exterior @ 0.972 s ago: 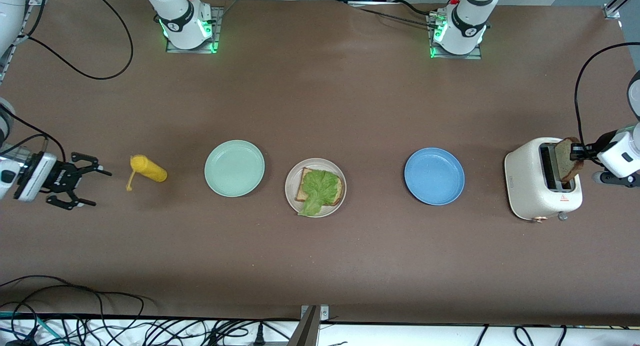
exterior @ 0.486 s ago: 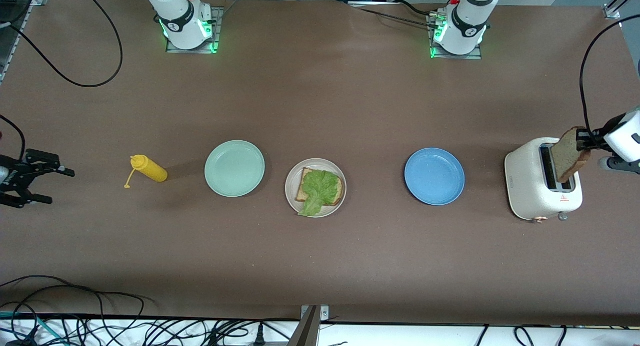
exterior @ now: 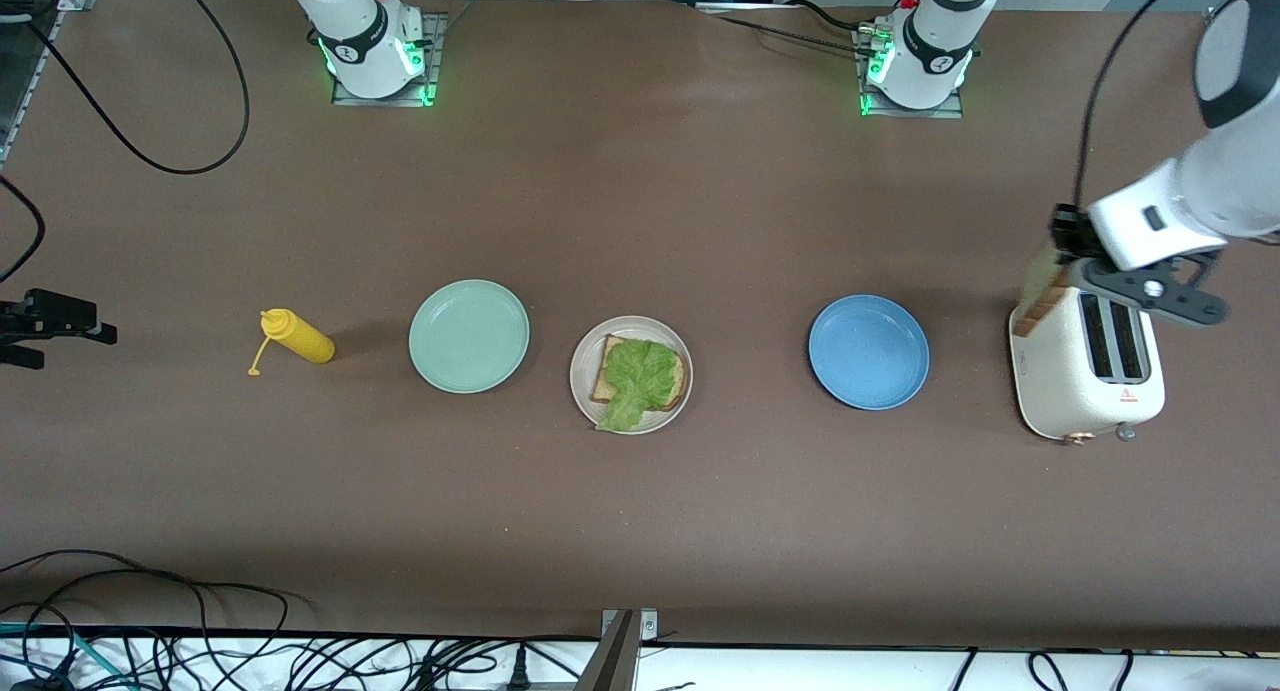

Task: Make sandwich on beige plate with both arms
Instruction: 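Lift the toast out with the left gripper while the right gripper withdraws, then carry the toast with the left gripper over the beige plate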

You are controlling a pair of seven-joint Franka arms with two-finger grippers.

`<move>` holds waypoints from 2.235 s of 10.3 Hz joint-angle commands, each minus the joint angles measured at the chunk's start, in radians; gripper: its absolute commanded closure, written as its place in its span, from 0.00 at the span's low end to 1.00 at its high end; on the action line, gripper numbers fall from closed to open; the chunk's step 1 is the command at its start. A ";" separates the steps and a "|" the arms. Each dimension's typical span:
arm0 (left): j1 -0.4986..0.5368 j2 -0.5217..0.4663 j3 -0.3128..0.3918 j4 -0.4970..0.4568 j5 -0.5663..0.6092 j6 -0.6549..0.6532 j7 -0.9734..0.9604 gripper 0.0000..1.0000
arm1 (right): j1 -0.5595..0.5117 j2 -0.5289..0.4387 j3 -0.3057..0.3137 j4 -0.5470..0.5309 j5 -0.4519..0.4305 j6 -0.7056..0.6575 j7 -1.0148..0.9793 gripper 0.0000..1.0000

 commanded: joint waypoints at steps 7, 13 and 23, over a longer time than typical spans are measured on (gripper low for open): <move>-0.309 0.345 -0.004 0.102 -0.535 0.272 -0.185 1.00 | 0.165 -0.112 0.006 -0.065 -0.120 -0.069 0.385 0.00; -0.495 0.568 -0.004 0.146 -0.753 0.831 -0.169 1.00 | -0.029 -0.347 0.302 -0.428 -0.258 0.221 0.402 0.00; -0.510 0.720 0.031 0.177 -0.759 0.843 -0.140 0.00 | -0.065 -0.301 0.259 -0.409 -0.202 0.226 0.410 0.00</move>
